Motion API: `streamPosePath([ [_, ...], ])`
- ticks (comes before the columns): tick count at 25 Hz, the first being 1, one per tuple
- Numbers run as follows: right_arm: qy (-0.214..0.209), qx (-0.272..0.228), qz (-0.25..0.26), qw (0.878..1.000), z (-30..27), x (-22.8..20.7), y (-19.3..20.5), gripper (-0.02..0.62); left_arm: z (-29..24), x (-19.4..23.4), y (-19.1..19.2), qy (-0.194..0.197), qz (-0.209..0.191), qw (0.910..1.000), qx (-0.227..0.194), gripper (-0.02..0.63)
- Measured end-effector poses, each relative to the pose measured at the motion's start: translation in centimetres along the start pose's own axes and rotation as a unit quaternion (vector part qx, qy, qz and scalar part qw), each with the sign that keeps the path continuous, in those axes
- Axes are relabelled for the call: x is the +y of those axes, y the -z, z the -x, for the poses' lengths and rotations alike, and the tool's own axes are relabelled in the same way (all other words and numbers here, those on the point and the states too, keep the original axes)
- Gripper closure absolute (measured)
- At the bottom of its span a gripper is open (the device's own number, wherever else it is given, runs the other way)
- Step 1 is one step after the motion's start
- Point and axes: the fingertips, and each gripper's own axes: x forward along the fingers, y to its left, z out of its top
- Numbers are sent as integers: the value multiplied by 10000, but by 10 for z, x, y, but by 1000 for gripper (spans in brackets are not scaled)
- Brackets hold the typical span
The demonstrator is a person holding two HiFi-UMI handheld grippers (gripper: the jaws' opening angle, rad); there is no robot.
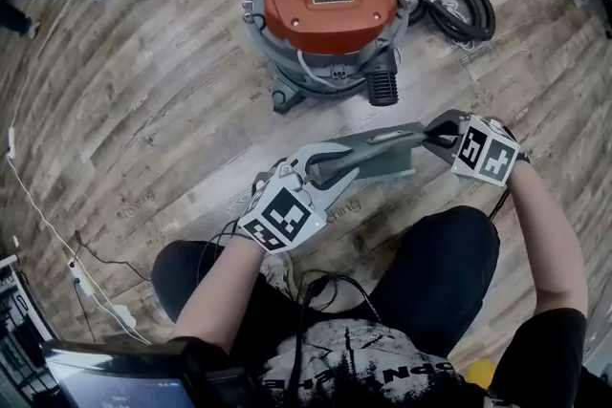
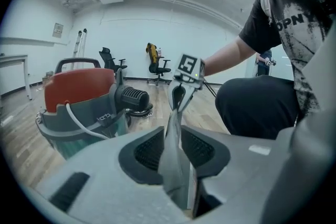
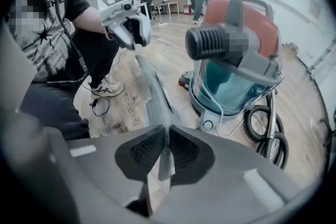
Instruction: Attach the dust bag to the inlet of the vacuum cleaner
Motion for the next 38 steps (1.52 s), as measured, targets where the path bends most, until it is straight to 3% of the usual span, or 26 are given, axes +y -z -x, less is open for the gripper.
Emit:
streamPosePath([
  [1, 12, -30, -32, 10000, 11, -1, -7, 561, 0, -1, 1, -20, -71, 9999, 124, 478],
  [6, -42, -110, -6, 9999, 40, 3, -32, 563, -3, -11, -3, -239, -648, 9948, 751, 386],
  [9, -143, -207, 143, 9996, 47, 13, -43, 563, -12, -13, -11, -305, -752, 9921, 955, 365],
  [12, -236, -303, 249, 9990, 53, 20, -53, 561, -23, -15, -8, -274, -1065, 9840, 1402, 362],
  [13, -238, -315, 311, 9987, 56, 20, -55, 562, -24, -14, -9, -324, -1177, 9812, 1496, 377],
  [15, -228, -332, 394, 9984, 62, 20, -57, 561, -22, -11, -17, -541, -1307, 9786, 1496, 474],
  [18, -231, -420, 512, 9975, 72, 20, -60, 561, -19, -8, -27, -796, -1307, 9780, 1416, 550],
  [27, 227, -729, 1080, 9912, 84, 7, -74, 536, -13, 9, -45, -933, -1327, 9745, 1552, 578],
  [30, 206, -928, 1236, 9878, 88, 12, -87, 425, -11, 13, -56, -861, -1404, 9742, 1543, 578],
  [32, 452, -859, 1508, 9838, 85, 11, -94, 416, -11, 15, -65, -829, -1449, 9747, 1486, 578],
  [34, 845, -709, 1763, 9781, 82, 4, -97, 443, -11, 17, -69, -811, -1499, 9746, 1455, 578],
  [36, 1169, -623, 1867, 9734, 80, -3, -97, 541, -13, 19, -67, -803, -1604, 9725, 1486, 578],
  [38, 1389, -550, 1924, 9699, 78, -6, -97, 561, -14, 23, -63, -831, -1708, 9695, 1547, 578],
])
